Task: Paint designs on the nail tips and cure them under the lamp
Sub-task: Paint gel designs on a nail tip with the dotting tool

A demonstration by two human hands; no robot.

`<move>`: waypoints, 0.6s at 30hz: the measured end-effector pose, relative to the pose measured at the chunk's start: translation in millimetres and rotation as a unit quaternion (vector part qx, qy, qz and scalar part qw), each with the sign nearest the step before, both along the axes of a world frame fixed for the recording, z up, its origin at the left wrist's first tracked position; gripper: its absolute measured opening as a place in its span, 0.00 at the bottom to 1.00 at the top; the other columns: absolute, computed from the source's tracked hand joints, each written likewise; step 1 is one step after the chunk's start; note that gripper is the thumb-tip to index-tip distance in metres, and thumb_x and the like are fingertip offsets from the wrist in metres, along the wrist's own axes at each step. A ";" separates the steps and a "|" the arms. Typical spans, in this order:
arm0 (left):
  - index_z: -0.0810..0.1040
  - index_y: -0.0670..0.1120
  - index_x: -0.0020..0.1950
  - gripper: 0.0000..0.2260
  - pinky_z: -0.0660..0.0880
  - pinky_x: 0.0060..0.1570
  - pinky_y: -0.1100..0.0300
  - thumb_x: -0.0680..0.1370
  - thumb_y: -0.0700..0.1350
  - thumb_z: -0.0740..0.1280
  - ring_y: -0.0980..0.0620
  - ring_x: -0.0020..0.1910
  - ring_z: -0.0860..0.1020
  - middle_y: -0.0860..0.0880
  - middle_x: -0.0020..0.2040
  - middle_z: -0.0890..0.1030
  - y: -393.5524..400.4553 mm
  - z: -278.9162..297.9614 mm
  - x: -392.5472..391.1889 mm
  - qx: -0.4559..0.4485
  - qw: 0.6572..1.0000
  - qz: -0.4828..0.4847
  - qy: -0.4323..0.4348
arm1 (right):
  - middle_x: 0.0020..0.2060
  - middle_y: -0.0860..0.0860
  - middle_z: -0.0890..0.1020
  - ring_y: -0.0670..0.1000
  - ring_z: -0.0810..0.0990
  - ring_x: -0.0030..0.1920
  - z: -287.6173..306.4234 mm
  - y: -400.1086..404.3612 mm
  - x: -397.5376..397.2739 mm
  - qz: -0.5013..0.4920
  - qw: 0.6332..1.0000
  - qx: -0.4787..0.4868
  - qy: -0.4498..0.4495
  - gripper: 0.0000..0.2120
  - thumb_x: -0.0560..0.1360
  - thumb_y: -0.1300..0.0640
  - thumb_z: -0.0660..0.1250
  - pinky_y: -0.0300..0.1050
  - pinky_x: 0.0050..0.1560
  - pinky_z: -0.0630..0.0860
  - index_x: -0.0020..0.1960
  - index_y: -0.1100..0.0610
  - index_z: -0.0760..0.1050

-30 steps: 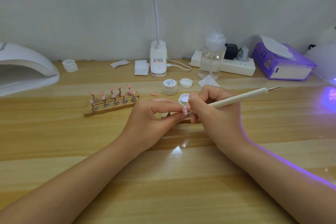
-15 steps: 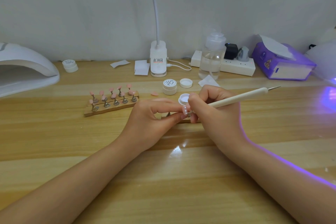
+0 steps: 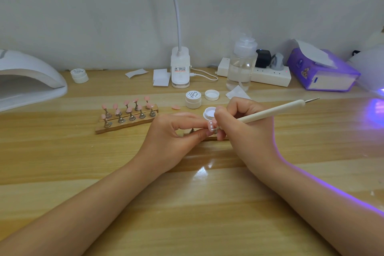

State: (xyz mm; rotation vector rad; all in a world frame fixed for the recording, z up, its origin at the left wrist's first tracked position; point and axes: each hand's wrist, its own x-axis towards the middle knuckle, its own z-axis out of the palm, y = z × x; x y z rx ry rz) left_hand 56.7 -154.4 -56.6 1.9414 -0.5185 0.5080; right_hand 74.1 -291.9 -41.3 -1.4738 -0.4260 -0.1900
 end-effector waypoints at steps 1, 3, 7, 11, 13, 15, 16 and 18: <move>0.82 0.42 0.49 0.09 0.72 0.45 0.70 0.69 0.37 0.71 0.64 0.41 0.79 0.54 0.40 0.82 0.2 -0.2 0.2 0.001 1.000 0.001 0.001 | 0.18 0.52 0.71 0.45 0.70 0.21 -0.1 -0.1 0.0 0.000 1.000 -0.001 0.000 0.17 0.68 0.73 0.63 0.35 0.26 0.68 0.25 0.65 0.61; 0.82 0.42 0.49 0.09 0.72 0.45 0.70 0.69 0.37 0.71 0.64 0.40 0.79 0.54 0.40 0.82 0.1 0.1 0.2 0.001 1.000 0.000 -0.001 | 0.18 0.52 0.71 0.45 0.70 0.21 -0.2 0.0 0.4 -0.001 1.000 -0.002 -0.002 0.17 0.68 0.73 0.63 0.35 0.26 0.69 0.25 0.65 0.62; 0.81 0.42 0.49 0.10 0.72 0.45 0.70 0.69 0.39 0.70 0.65 0.40 0.79 0.54 0.40 0.82 -0.5 1.0 -0.6 0.001 1.000 -0.002 -0.006 | 0.17 0.49 0.72 0.43 0.70 0.21 0.4 -0.2 0.3 0.003 1.000 -0.003 -0.005 0.16 0.67 0.69 0.65 0.34 0.27 0.69 0.25 0.64 0.62; 0.81 0.41 0.49 0.09 0.72 0.45 0.71 0.69 0.37 0.70 0.64 0.41 0.79 0.54 0.40 0.82 -0.8 1.0 -0.1 0.002 1.000 -0.001 0.000 | 0.18 0.52 0.72 0.45 0.71 0.22 -0.1 -0.4 0.5 0.001 1.000 0.001 -0.003 0.17 0.68 0.72 0.64 0.36 0.26 0.69 0.25 0.65 0.60; 0.81 0.41 0.49 0.10 0.71 0.45 0.71 0.69 0.37 0.70 0.65 0.40 0.79 0.54 0.40 0.82 -0.7 1.0 -0.4 0.003 1.000 0.000 0.001 | 0.19 0.53 0.72 0.45 0.70 0.22 -0.5 -0.3 0.3 0.004 1.000 0.005 -0.006 0.18 0.68 0.71 0.64 0.36 0.26 0.69 0.25 0.64 0.60; 0.81 0.42 0.49 0.10 0.71 0.45 0.71 0.69 0.37 0.70 0.65 0.40 0.78 0.54 0.40 0.82 -0.5 0.9 -0.6 0.003 1.000 -0.001 0.002 | 0.18 0.52 0.72 0.45 0.70 0.22 -0.6 -0.1 0.2 0.006 1.000 0.005 -0.010 0.18 0.68 0.71 0.64 0.35 0.26 0.68 0.25 0.63 0.60; 0.81 0.42 0.49 0.09 0.71 0.45 0.72 0.69 0.37 0.70 0.65 0.40 0.78 0.54 0.40 0.82 -0.4 0.9 -0.7 0.002 1.000 -0.002 0.003 | 0.18 0.51 0.72 0.45 0.70 0.22 -0.7 0.1 0.2 0.005 1.000 0.004 -0.010 0.18 0.68 0.71 0.64 0.35 0.26 0.69 0.25 0.63 0.60; 0.81 0.43 0.49 0.09 0.71 0.45 0.72 0.69 0.38 0.70 0.66 0.40 0.78 0.55 0.40 0.82 -0.8 1.3 -1.0 -0.001 1.000 -0.003 0.005 | 0.17 0.50 0.72 0.44 0.70 0.21 -0.9 0.3 0.6 0.003 1.000 0.006 -0.008 0.18 0.68 0.73 0.64 0.34 0.26 0.69 0.25 0.64 0.60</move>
